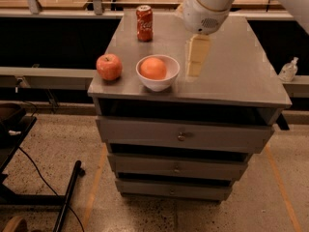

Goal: Place orange into white bowl

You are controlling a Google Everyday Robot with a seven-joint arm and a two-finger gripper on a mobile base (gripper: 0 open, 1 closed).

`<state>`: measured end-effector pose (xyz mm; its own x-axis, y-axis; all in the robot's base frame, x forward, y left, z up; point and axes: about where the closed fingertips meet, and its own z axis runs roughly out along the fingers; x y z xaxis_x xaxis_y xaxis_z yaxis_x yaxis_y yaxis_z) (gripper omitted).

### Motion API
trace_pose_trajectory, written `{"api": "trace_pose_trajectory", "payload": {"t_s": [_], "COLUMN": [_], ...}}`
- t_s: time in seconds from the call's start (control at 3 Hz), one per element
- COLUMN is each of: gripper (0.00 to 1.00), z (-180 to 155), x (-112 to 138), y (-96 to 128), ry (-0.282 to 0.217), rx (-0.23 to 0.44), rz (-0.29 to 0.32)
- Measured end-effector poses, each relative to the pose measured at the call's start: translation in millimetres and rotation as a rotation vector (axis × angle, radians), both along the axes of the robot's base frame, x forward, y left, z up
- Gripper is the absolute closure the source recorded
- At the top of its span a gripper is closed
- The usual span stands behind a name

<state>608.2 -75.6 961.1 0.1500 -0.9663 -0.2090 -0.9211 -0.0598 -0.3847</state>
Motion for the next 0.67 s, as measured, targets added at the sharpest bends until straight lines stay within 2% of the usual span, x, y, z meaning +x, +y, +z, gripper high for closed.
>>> {"api": "trace_pose_trajectory", "payload": {"t_s": [0.33,0.67], "gripper": [0.00,0.00], "z": [0.6,0.4], "x": [0.4,0.4], "y": [-1.9,-1.4], "ry": [0.007,0.006], "rx": [0.011,0.010], "rz": [-0.047,-0.041]}}
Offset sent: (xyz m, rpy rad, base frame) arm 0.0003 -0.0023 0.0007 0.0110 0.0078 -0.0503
